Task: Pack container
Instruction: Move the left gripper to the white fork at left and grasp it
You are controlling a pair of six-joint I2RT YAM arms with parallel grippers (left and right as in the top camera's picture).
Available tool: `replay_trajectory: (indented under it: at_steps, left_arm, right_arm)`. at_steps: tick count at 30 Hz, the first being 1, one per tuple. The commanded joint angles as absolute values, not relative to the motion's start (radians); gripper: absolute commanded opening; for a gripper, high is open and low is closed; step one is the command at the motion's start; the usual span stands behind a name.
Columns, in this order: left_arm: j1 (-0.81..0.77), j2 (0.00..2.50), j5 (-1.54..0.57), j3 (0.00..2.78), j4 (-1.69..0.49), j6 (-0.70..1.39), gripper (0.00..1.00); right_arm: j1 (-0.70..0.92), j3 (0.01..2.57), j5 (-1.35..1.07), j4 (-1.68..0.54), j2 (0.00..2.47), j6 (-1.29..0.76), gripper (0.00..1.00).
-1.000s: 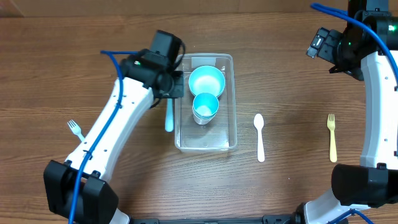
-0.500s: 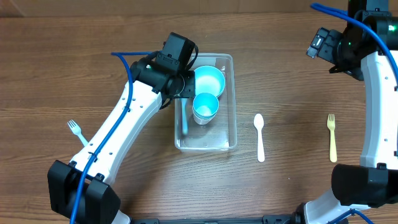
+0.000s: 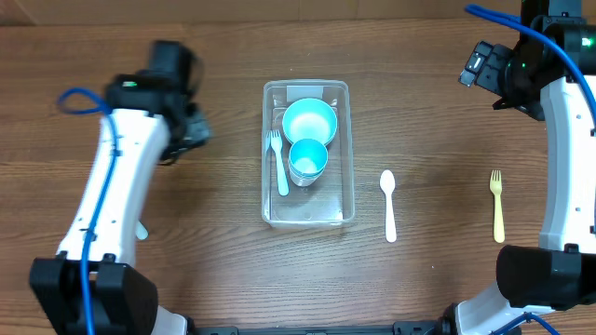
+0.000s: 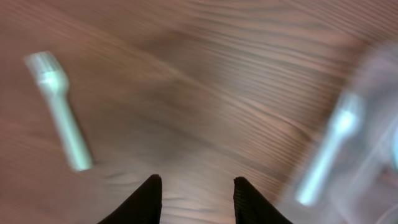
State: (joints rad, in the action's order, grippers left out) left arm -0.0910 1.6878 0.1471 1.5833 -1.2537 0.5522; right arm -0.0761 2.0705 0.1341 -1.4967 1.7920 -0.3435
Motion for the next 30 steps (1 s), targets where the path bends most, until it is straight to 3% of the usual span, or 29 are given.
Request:
replay_trajectory:
  at_steps: [1,8,20,24,25,28,30]
  left_arm:
    - [0.036,1.65,0.167,1.598,-1.317,0.561,0.37]
    - [0.276,1.651,0.083,1.4,-1.275,0.561,0.38]
    - [0.498,1.651,0.059,1.068,-0.994,0.481,0.38]
    - [0.508,1.651,0.05,0.989,-0.851,0.428,0.39]
    - [0.508,1.651,0.025,0.959,-0.79,0.415,0.4]
    - [0.507,1.651,-0.031,0.906,-0.656,0.38,0.56]
    - [0.507,1.651,-0.026,0.9,-0.622,0.376,0.59]
  right_arm:
    - [-0.075,2.076,0.133,-1.494,1.784,-0.349,1.0]
    - [-0.075,2.076,0.133,-1.494,1.784,-0.349,1.0]
    - [-0.075,2.076,0.133,-1.495,1.784,-0.349,1.0]
    - [-0.075,2.076,0.133,-1.494,1.784,-0.349,1.0]
    - [-0.075,2.076,0.133,-1.494,1.784,-0.349,1.0]
    - [-0.075,2.076,0.133,-1.494,1.784,-0.349,1.0]
    - [-0.075,2.076,0.133,-1.495,1.784,-0.349,1.0]
